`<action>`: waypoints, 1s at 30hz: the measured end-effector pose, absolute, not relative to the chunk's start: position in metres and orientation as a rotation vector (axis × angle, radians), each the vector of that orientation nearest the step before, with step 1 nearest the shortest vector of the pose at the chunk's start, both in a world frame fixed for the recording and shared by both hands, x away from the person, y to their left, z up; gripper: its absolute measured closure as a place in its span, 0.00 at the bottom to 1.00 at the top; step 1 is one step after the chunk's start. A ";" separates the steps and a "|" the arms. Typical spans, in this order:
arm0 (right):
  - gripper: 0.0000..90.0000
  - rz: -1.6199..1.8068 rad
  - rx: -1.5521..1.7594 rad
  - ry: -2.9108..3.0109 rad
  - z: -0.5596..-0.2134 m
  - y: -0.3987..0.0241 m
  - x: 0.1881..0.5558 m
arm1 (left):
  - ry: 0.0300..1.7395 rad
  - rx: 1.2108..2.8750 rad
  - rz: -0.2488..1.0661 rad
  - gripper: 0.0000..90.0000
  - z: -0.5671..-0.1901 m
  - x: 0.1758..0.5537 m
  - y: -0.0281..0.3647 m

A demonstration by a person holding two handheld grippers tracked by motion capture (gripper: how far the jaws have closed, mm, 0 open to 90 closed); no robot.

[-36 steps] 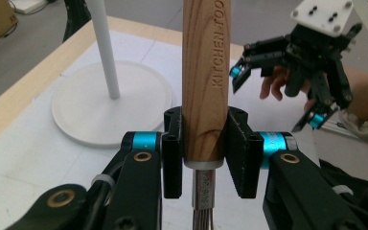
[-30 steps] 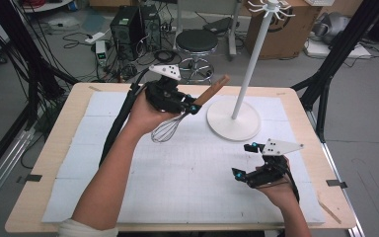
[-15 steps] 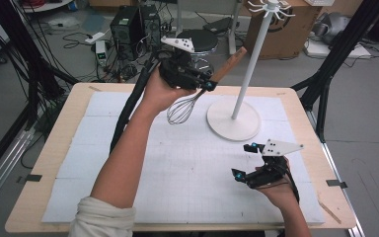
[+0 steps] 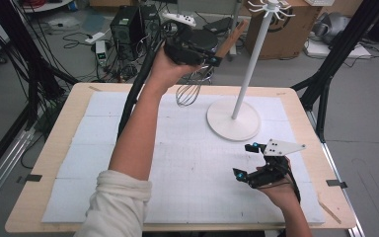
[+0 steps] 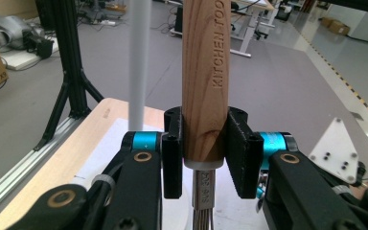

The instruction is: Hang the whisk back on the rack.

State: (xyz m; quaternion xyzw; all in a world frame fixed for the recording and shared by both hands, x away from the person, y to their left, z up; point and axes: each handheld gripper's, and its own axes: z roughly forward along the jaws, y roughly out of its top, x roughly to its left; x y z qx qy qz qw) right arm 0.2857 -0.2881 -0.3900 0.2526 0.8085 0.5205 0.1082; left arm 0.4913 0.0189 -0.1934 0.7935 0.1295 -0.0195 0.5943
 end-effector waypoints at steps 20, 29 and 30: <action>0.02 1.545 0.752 2.371 -0.390 -0.292 0.286 | 0.328 1.800 -0.030 0.78 -0.166 0.522 0.007; 0.02 1.532 0.746 2.372 -0.390 -0.290 0.286 | 0.330 1.833 -0.039 0.78 -0.171 0.523 -0.002; 0.02 1.532 0.744 2.372 -0.390 -0.290 0.286 | 0.329 1.840 -0.035 0.78 -0.171 0.523 -0.003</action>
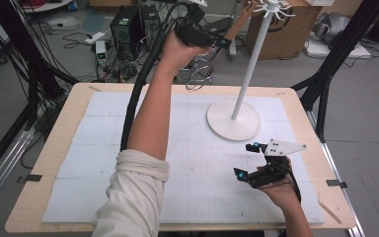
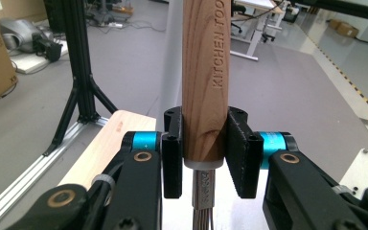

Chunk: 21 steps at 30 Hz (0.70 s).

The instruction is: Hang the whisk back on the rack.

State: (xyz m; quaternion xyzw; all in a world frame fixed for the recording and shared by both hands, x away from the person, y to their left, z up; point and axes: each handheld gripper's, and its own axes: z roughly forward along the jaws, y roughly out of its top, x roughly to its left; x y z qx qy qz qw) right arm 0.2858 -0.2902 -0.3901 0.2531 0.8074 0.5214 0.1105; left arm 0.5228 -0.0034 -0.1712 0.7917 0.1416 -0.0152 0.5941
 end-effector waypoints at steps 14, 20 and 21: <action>0.02 1.537 0.738 2.371 -0.389 -0.290 0.285 | 0.304 1.892 -0.038 0.78 -0.178 0.517 -0.030; 0.02 1.533 0.731 2.372 -0.389 -0.289 0.285 | 0.319 1.970 0.000 0.79 -0.181 0.515 -0.041; 0.02 1.531 0.734 2.372 -0.389 -0.289 0.285 | 0.316 1.967 -0.001 0.79 -0.181 0.515 -0.042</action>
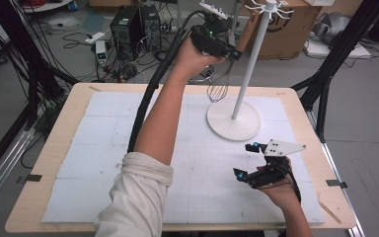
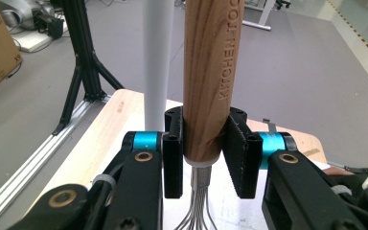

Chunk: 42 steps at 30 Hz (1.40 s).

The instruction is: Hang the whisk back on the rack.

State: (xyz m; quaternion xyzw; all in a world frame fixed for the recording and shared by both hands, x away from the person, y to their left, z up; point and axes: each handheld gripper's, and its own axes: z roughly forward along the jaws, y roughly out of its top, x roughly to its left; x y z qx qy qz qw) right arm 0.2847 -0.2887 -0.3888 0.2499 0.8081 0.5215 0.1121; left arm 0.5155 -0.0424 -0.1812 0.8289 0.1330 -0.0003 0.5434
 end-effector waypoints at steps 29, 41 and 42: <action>0.02 1.510 0.710 2.392 -0.389 -0.284 0.284 | 0.382 2.020 0.047 0.32 -0.195 0.490 0.012; 0.02 1.509 0.715 2.382 -0.387 -0.285 0.283 | 0.322 1.998 0.003 0.19 -0.204 0.456 0.039; 0.02 1.510 0.712 2.382 -0.387 -0.285 0.283 | 0.321 1.998 0.002 0.18 -0.205 0.454 0.041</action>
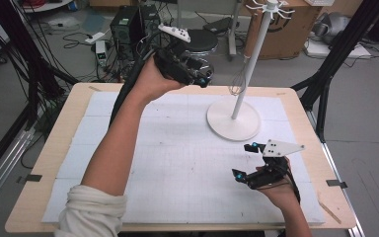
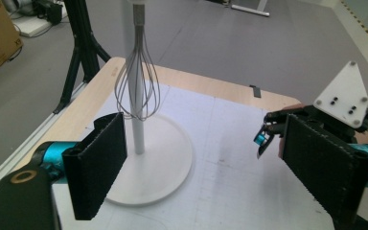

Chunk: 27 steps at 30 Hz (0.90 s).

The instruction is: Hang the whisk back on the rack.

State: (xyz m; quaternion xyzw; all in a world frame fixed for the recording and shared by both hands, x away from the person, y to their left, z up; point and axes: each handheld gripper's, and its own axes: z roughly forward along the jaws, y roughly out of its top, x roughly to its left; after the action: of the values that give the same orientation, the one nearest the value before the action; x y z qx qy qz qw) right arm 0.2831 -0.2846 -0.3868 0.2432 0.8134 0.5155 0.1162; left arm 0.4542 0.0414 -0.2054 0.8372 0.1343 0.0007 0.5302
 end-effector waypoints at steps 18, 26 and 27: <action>0.02 1.502 0.712 2.384 -0.388 -0.285 0.284 | 0.374 1.959 0.017 0.09 -0.252 0.415 0.103; 0.02 1.491 0.718 2.391 -0.388 -0.283 0.284 | 0.365 1.941 -0.002 0.07 -0.270 0.398 0.118; 0.02 1.488 0.715 2.392 -0.388 -0.283 0.285 | 0.360 1.941 -0.004 0.07 -0.272 0.395 0.120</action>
State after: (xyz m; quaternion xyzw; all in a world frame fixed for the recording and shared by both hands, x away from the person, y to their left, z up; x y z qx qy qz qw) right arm 0.2845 -0.2825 -0.3884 0.2444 0.8174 0.5083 0.1172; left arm 0.3950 0.1200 -0.2718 0.8206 0.1520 -0.0016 0.5510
